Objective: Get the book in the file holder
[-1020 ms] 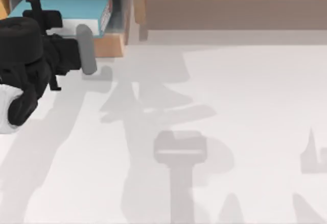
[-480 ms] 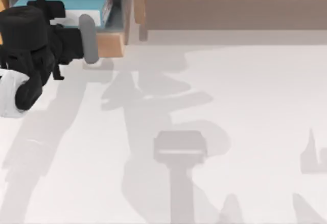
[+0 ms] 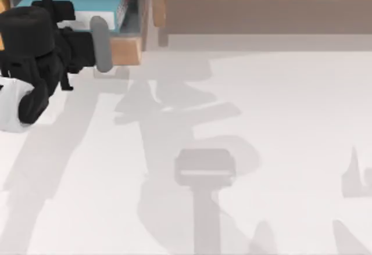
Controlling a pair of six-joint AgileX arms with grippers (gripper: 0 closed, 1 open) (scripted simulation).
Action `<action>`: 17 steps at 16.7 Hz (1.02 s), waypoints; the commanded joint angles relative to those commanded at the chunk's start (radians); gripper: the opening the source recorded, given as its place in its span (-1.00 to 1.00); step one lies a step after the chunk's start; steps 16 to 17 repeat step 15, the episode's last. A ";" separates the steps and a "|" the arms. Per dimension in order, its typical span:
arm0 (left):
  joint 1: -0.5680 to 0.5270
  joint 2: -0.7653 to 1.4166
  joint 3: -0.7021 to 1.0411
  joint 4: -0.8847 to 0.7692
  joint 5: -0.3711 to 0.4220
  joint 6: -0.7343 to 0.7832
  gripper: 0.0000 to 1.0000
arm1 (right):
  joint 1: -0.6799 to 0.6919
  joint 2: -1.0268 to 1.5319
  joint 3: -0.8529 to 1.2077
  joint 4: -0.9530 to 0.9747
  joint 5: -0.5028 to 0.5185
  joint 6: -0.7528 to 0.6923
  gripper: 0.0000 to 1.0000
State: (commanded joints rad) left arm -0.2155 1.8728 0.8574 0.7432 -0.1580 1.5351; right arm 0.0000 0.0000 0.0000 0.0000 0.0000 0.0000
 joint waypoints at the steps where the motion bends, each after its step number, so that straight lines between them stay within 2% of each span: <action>1: 0.000 0.000 0.000 0.000 0.000 0.000 -0.25 | 0.000 0.000 0.000 0.000 0.000 0.000 1.00; 9: 0.000 0.000 0.000 0.000 0.000 0.000 0.96 | 0.000 0.000 0.000 0.000 0.000 0.000 1.00; 17: 0.000 0.000 0.000 0.000 0.000 0.000 1.00 | 0.000 0.000 0.000 0.000 0.000 0.000 1.00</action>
